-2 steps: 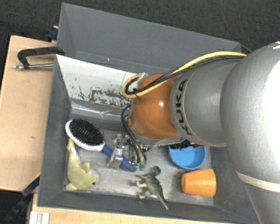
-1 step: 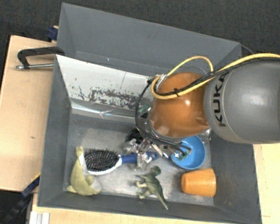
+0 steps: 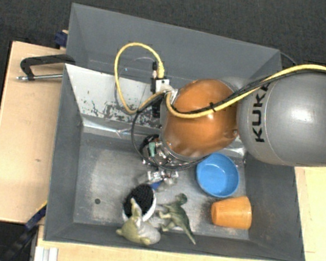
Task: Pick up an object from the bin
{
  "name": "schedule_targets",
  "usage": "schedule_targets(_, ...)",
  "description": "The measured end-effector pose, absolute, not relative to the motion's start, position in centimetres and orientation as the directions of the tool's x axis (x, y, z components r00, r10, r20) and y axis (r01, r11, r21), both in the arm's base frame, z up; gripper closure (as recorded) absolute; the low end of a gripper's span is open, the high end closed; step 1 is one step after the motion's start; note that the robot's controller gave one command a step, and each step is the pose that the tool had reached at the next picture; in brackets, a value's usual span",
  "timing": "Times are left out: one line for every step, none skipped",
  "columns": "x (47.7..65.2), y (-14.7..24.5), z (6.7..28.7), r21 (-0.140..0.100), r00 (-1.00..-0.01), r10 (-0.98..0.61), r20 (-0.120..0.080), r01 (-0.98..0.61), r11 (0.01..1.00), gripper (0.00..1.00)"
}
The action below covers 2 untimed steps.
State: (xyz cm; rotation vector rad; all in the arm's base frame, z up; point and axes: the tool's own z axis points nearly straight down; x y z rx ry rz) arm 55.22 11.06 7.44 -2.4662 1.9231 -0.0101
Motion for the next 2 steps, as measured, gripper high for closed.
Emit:
schedule_targets(56.4, 12.6, 18.4, -0.013, 0.210, -0.978, -0.004, -0.978, -0.210, 1.00)
schedule_targets(58.5, 11.4, 30.8, -0.015, 0.238, -0.971, -0.002, -0.971, -0.238, 1.00)
